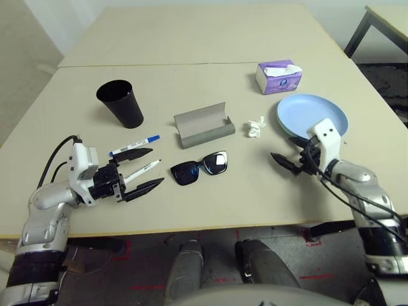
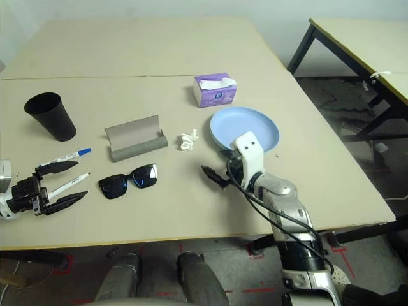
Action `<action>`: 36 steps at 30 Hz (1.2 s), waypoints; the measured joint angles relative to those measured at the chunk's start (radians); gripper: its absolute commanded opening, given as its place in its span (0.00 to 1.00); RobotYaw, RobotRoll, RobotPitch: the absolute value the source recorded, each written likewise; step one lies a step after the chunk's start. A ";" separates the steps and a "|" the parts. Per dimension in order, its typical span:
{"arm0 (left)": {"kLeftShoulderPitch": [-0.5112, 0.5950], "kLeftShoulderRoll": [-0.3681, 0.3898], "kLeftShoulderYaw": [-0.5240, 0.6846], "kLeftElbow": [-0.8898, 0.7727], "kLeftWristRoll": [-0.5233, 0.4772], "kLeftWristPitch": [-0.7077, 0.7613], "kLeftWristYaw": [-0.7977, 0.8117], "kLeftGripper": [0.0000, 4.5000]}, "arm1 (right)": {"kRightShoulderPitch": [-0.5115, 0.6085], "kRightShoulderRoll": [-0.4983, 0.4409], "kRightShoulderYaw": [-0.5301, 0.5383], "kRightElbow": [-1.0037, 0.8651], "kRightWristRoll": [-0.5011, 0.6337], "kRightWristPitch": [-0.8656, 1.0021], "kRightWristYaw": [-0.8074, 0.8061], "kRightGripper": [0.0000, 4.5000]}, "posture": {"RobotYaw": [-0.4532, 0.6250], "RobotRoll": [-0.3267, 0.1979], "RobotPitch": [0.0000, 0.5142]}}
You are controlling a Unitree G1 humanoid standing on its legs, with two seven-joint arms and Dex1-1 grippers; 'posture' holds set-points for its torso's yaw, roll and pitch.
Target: Organize and tidy the items on the table.
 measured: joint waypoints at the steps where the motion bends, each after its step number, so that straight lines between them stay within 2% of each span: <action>1: 0.004 0.000 0.000 0.000 0.000 0.000 0.000 1.00 | -0.009 0.001 0.003 0.016 0.000 -0.011 -0.001 0.99 | 0.44 0.62 0.30; 16: 0.031 0.000 0.005 0.002 0.005 -0.004 -0.003 1.00 | -0.160 0.143 0.043 0.180 -0.013 -0.069 -0.085 0.99 | 0.43 0.62 0.30; 36: 0.040 -0.007 0.002 -0.035 0.006 0.002 0.017 1.00 | -0.257 0.186 0.079 0.304 -0.026 -0.101 -0.112 0.99 | 0.44 0.62 0.30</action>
